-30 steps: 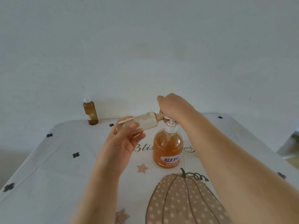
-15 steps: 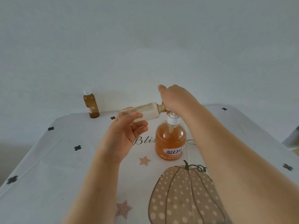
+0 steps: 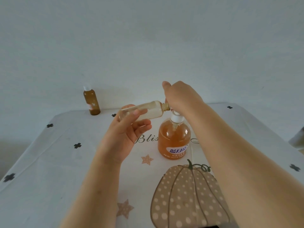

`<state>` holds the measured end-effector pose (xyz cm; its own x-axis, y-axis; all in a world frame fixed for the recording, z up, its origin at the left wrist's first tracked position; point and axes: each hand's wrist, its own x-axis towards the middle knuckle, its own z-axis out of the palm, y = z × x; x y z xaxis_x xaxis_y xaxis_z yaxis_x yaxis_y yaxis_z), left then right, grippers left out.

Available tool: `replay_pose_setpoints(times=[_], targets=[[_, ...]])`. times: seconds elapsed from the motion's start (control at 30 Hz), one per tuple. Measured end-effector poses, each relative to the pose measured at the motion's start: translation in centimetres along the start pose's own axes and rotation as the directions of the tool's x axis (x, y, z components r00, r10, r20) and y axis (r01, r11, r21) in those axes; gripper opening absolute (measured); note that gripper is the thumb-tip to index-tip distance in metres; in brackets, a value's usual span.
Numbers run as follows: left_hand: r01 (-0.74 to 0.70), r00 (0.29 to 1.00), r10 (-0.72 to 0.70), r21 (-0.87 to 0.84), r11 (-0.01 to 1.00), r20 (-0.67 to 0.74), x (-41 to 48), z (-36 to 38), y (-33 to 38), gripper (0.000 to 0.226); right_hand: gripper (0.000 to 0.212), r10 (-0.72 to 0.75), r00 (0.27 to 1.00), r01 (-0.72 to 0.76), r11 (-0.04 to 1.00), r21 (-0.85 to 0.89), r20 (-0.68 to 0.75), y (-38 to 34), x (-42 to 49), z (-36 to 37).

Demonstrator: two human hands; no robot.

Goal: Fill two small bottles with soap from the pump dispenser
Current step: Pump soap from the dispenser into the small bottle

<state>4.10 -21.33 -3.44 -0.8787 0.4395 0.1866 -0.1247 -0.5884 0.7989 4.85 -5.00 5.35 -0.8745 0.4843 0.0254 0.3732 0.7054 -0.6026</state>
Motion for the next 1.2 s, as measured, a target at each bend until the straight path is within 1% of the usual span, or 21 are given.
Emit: replay_pose_setpoints(times=[0.03,0.07,0.17,0.2,0.3,0.33,0.43,0.53,0.63,0.73,0.8,0.93,1.07,1.13,1.2], targets=[[-0.005,1.0,0.005,-0.003,1.0,-0.003,-0.1,0.1,0.1,0.057,0.053,-0.001,1.0,0.001,1.0,-0.007,0.001,-0.2,-0.1,-0.2],[-0.008,1.0,0.008,-0.011,1.0,0.0,-0.2,0.2,0.1,0.056,0.054,0.006,1.0,-0.006,1.0,-0.012,0.004,-0.3,-0.1,-0.3],[-0.015,1.0,0.015,-0.035,0.999,0.013,-0.3,0.1,0.1,0.032,0.059,0.023,1.0,-0.023,1.0,-0.014,0.019,-0.7,0.0,-0.8],[-0.017,1.0,0.018,-0.039,0.999,0.009,-0.3,0.2,0.1,0.03,0.059,0.022,1.0,-0.022,1.0,-0.009,0.015,-0.8,0.1,-0.8],[-0.028,0.999,0.028,-0.049,0.998,0.015,-0.3,0.3,0.2,0.042,0.054,0.037,0.999,-0.037,0.999,0.007,0.005,-0.8,0.2,-0.8],[-0.028,0.999,0.029,-0.044,0.999,0.014,-0.3,0.3,0.2,0.043,0.053,0.042,0.999,-0.042,0.999,0.015,0.006,-0.7,0.3,-0.7],[-0.021,1.0,0.021,-0.036,0.999,0.002,-0.3,0.3,-0.1,0.036,0.051,0.041,0.999,-0.041,0.999,0.029,0.013,-0.6,0.5,-0.5],[-0.014,1.0,0.014,-0.03,0.999,-0.008,-0.1,0.3,-0.1,0.041,0.048,0.023,1.0,-0.023,0.999,0.046,0.015,-0.3,0.7,-0.3],[-0.013,1.0,0.013,-0.007,1.0,-0.002,0.0,0.3,-0.1,0.037,0.044,0.014,1.0,-0.014,0.999,0.05,0.002,0.1,1.0,-0.1],[-0.026,1.0,0.026,0.019,0.999,0.002,0.2,0.0,-0.1,0.038,0.042,-0.002,1.0,0.002,0.999,0.041,-0.008,0.7,1.3,0.5],[-0.024,1.0,0.024,0.034,0.999,0.003,0.3,-0.2,0.0,0.038,0.042,-0.01,1.0,0.011,0.999,0.052,-0.02,1.0,1.4,0.7],[-0.013,1.0,0.014,0.033,0.999,-0.012,0.3,-0.3,-0.2,0.03,0.04,-0.011,1.0,0.012,0.998,0.058,-0.015,1.0,1.5,0.9],[-0.007,1.0,0.007,0.012,1.0,-0.016,0.2,-0.1,-0.2,0.027,0.046,0.003,1.0,-0.002,0.997,0.08,-0.01,1.0,1.3,0.8],[-0.005,1.0,0.005,0.005,1.0,-0.003,-0.1,-0.1,-0.1,0.03,0.048,-0.001,1.0,0.002,0.996,0.085,-0.008,0.9,1.0,0.6],[-0.003,1.0,0.004,-0.01,1.0,0.02,-0.3,-0.1,0.0,0.04,0.049,-0.007,1.0,0.008,0.997,0.073,-0.01,0.6,0.6,0.2]])
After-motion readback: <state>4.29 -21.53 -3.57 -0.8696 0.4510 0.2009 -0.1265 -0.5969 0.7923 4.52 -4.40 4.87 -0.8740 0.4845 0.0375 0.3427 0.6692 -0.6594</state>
